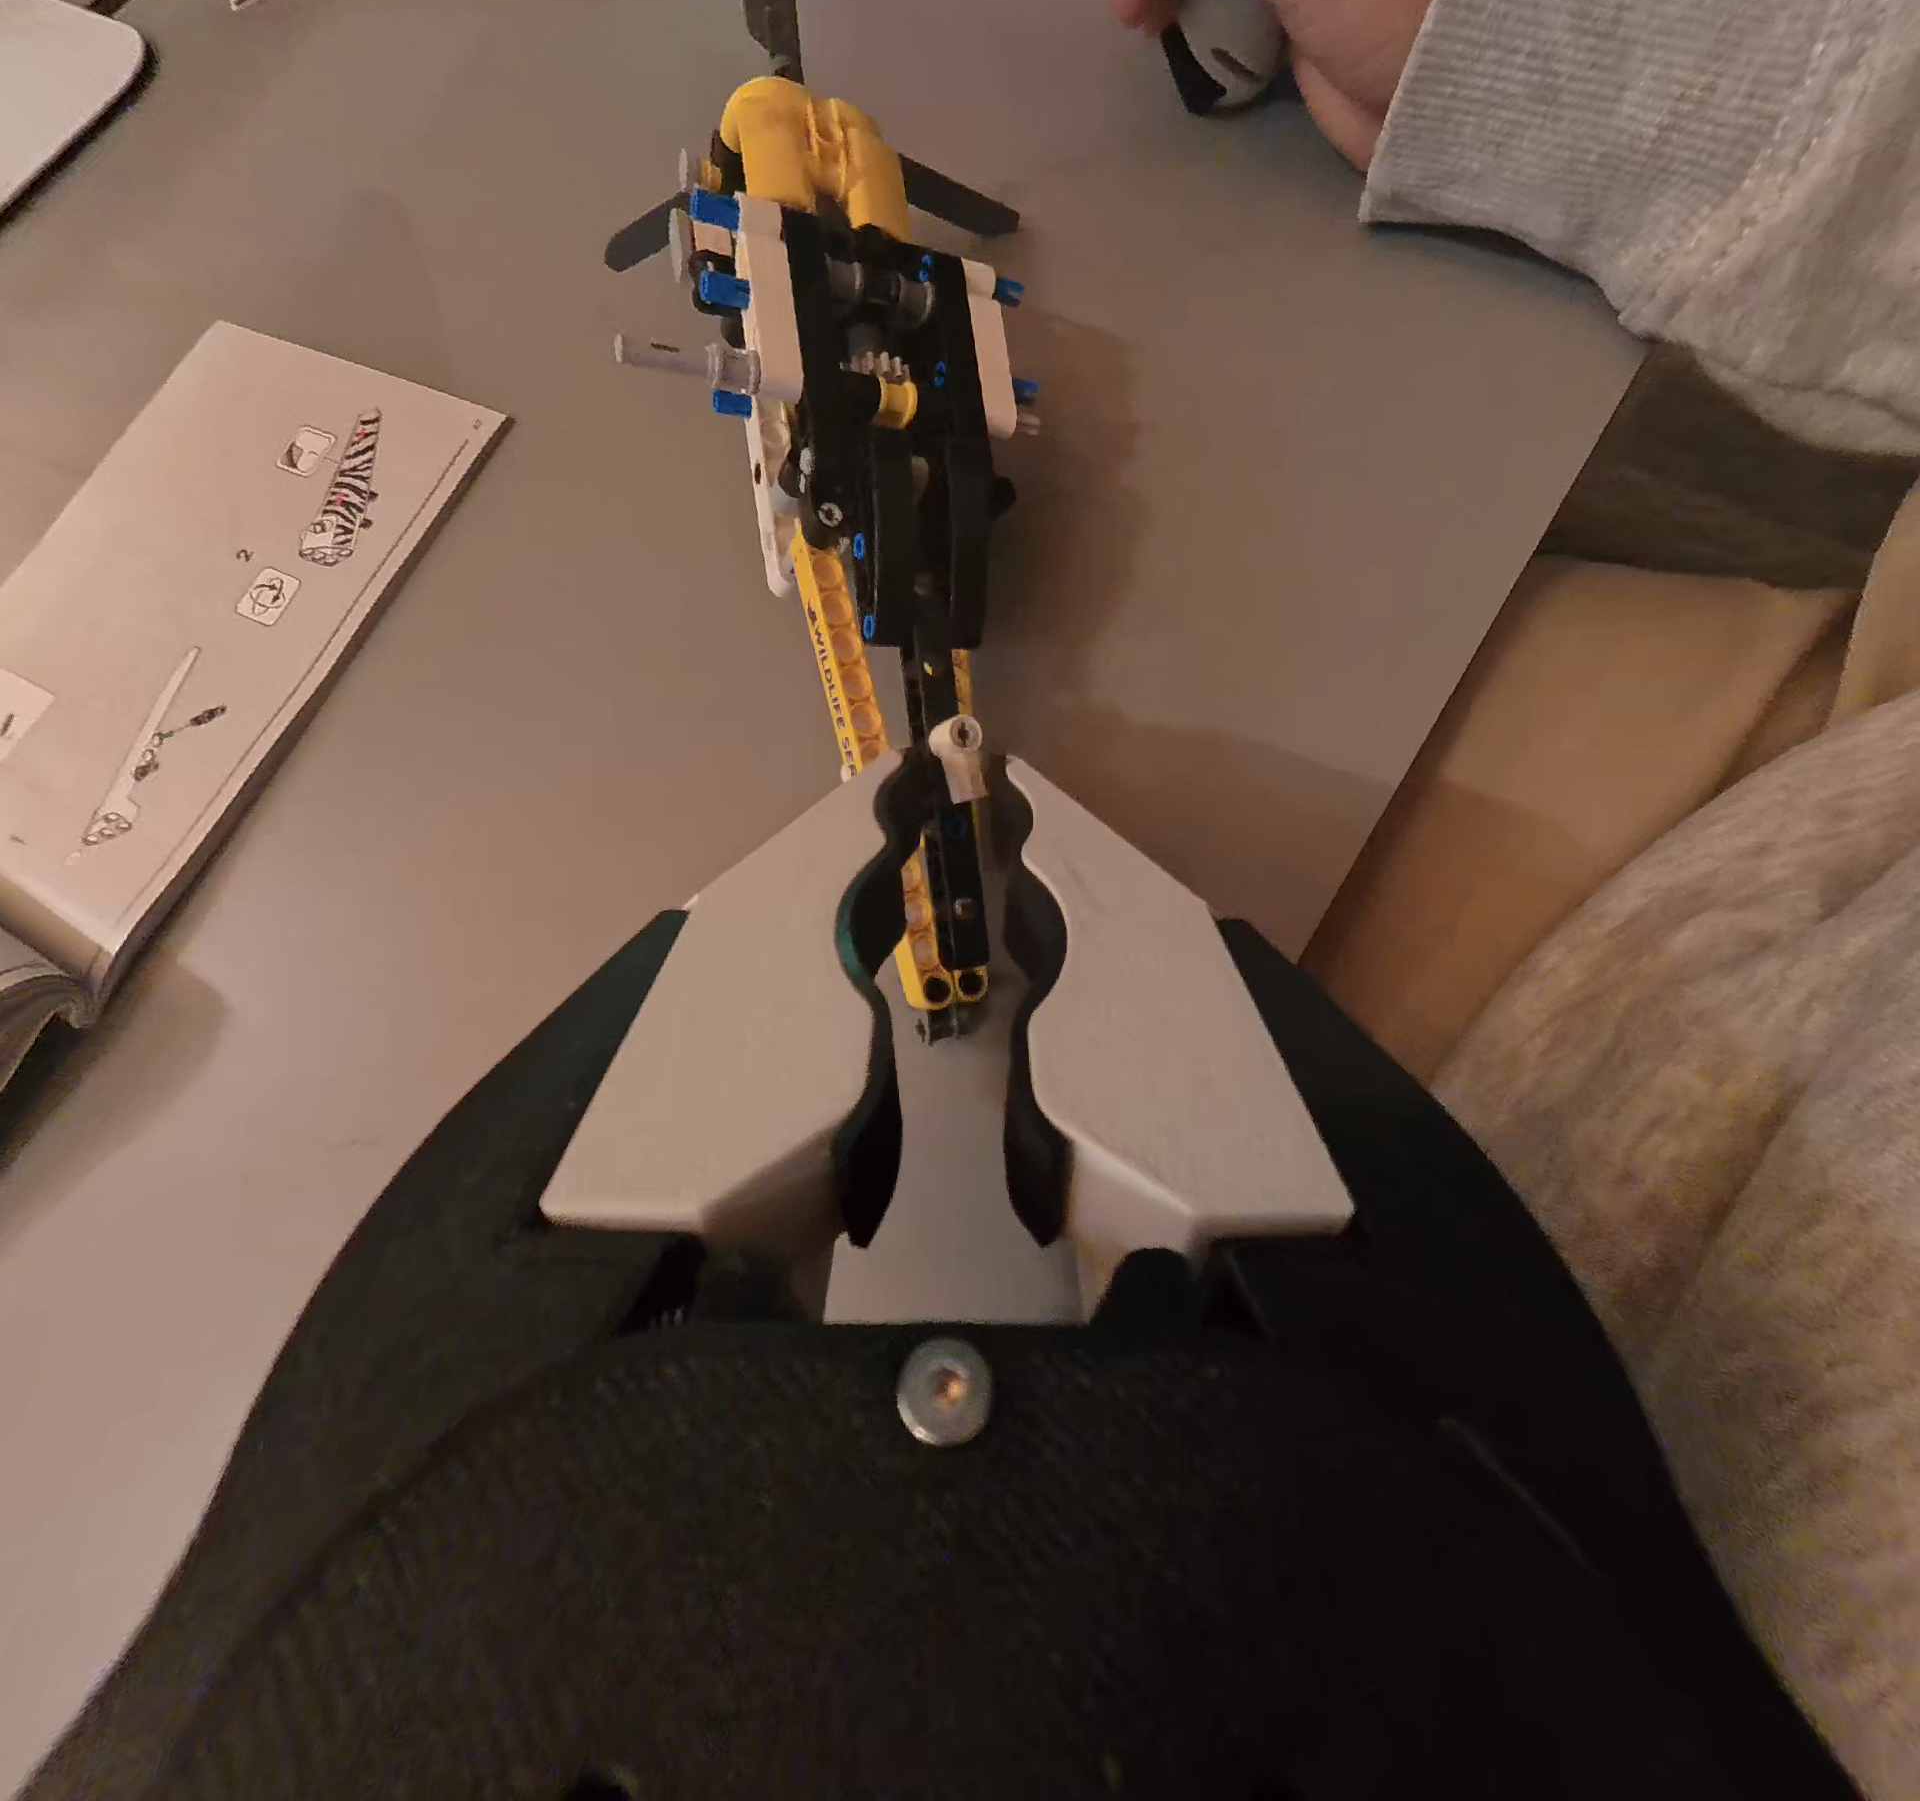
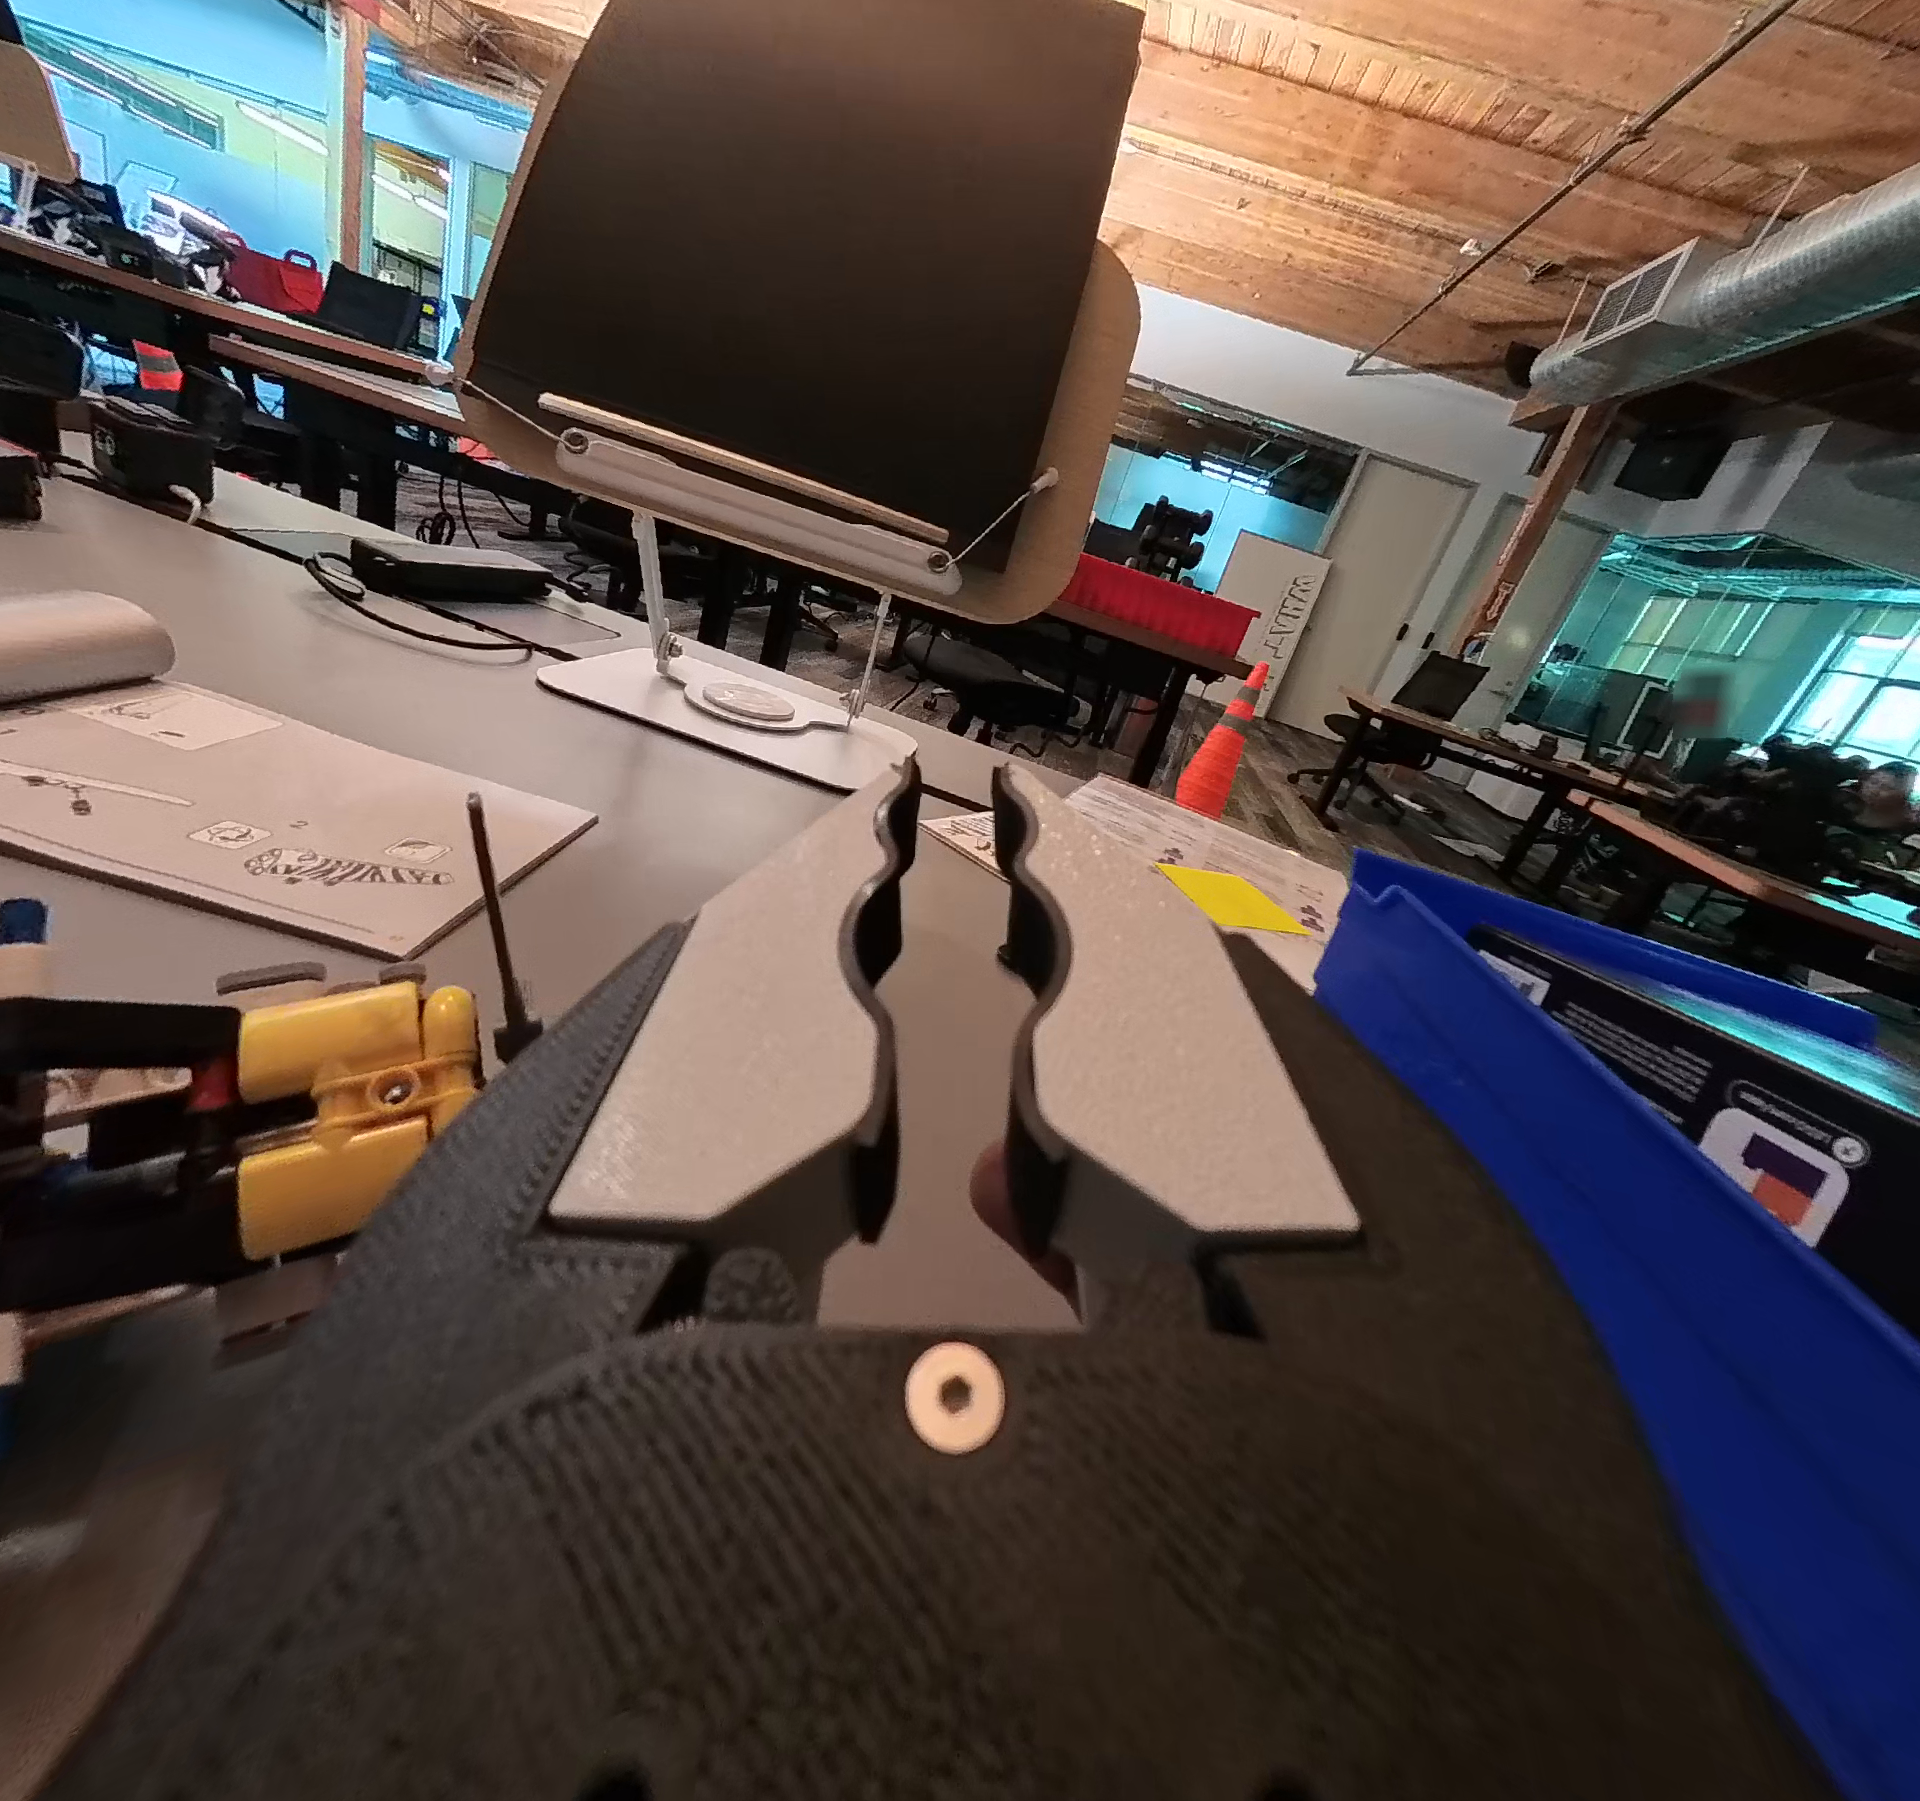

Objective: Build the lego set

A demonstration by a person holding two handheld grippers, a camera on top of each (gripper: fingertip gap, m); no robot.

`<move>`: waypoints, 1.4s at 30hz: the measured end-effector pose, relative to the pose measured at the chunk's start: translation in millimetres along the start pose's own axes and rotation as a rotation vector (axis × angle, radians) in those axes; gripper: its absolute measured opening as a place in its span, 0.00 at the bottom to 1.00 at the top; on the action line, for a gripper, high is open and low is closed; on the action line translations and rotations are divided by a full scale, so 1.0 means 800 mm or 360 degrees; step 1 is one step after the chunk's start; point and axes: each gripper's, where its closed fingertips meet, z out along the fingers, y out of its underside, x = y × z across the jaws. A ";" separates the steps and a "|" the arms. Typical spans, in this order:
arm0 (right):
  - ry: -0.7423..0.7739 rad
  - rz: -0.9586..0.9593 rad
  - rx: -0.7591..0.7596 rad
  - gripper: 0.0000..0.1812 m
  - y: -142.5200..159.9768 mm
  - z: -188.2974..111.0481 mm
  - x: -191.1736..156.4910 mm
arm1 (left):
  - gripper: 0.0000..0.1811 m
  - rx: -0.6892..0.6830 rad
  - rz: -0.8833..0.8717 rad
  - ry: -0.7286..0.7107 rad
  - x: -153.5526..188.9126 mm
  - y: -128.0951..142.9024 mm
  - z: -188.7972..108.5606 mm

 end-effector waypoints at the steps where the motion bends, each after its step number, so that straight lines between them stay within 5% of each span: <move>1: 0.0000 0.0000 0.0000 0.07 0.000 0.000 0.000 | 0.06 -0.0008 0.0012 -0.0006 0.000 0.001 0.000; 42: -0.0003 -0.0009 -0.0001 0.06 0.000 0.000 0.000 | 0.06 -0.0080 0.0127 -0.0172 -0.006 0.002 -0.002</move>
